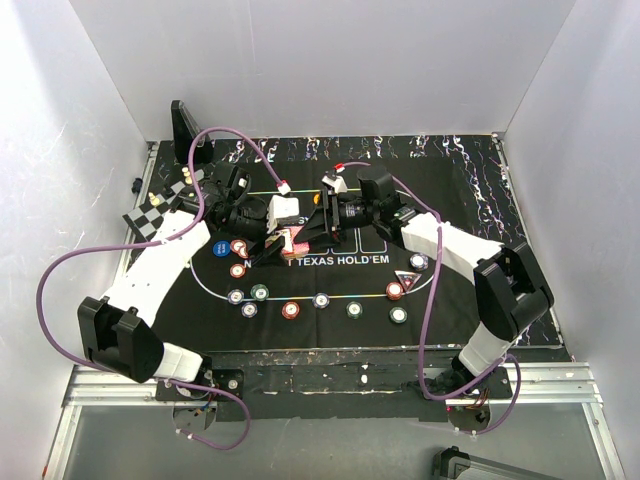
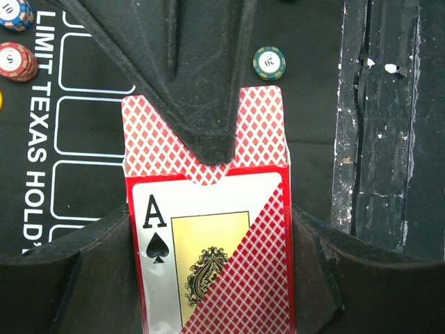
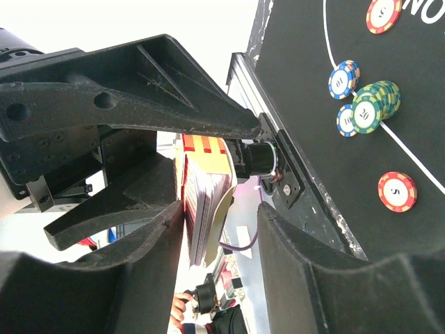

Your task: Distribute texas hold em gaming equipment

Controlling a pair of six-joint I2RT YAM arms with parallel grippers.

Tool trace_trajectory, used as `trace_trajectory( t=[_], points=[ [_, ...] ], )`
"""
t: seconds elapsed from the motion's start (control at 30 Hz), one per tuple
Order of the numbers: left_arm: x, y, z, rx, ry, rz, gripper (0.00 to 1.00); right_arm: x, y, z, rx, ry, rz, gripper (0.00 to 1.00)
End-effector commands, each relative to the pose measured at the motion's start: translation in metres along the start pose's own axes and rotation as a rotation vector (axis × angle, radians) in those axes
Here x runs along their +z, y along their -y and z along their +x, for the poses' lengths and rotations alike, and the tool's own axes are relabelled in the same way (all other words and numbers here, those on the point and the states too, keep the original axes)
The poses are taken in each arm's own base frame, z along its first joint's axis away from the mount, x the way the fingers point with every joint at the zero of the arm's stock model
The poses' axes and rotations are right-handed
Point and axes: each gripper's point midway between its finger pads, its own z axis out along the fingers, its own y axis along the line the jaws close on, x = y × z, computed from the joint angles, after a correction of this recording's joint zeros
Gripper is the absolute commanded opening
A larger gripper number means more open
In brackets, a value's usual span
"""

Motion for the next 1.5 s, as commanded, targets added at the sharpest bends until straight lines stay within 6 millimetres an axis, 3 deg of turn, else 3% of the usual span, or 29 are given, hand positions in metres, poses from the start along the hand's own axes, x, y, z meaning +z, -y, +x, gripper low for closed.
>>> trace_trajectory(
  t=[0.0, 0.6, 1.27, 1.47],
  points=[
    [-0.008, 0.002, -0.015, 0.054, 0.022, -0.004, 0.00, -0.001, -0.005, -0.002, -0.014, -0.006, -0.038, 0.52],
    [-0.006, -0.001, -0.019, 0.050, 0.040, -0.008, 0.00, -0.018, 0.003, -0.002, 0.004, 0.037, -0.017, 0.43],
    [0.000, 0.009, -0.010, 0.000, 0.059, 0.010, 0.00, -0.044, -0.001, 0.001, -0.006, 0.086, 0.002, 0.23],
    [-0.001, 0.010, -0.008, 0.008, 0.051, 0.006, 0.00, -0.051, 0.001, 0.000, 0.002, 0.099, 0.004, 0.10]
  ],
)
